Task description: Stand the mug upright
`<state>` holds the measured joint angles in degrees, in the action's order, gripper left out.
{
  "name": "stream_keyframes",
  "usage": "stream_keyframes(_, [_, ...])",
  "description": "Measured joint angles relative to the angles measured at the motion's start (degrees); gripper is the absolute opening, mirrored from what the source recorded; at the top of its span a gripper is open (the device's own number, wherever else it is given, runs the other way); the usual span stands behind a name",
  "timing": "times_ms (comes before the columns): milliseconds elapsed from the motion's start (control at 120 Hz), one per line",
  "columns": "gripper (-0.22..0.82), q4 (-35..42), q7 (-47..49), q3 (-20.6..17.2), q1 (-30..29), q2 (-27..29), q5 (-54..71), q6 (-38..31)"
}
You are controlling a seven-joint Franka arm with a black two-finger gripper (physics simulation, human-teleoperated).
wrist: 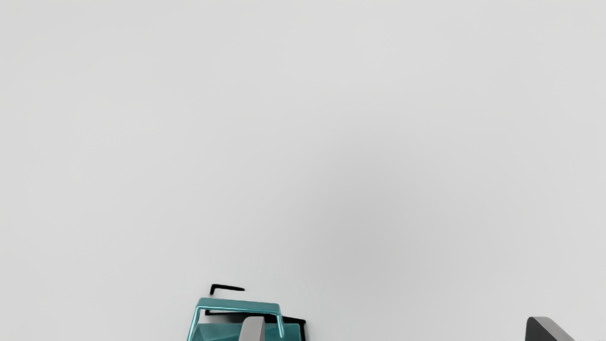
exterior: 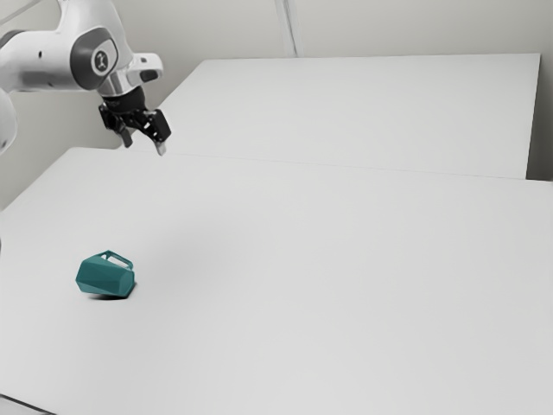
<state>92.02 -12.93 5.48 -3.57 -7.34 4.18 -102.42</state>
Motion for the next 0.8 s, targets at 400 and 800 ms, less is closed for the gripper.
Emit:
stream_keyframes(400, [0.60,10.8,-5.0,7.3,-4.8,5.4,-5.5,-2.1])
stream_keyframes(800, [0.60,13.0,-15.6,7.7,-15.0,-0.8,-14.8,-2.5])
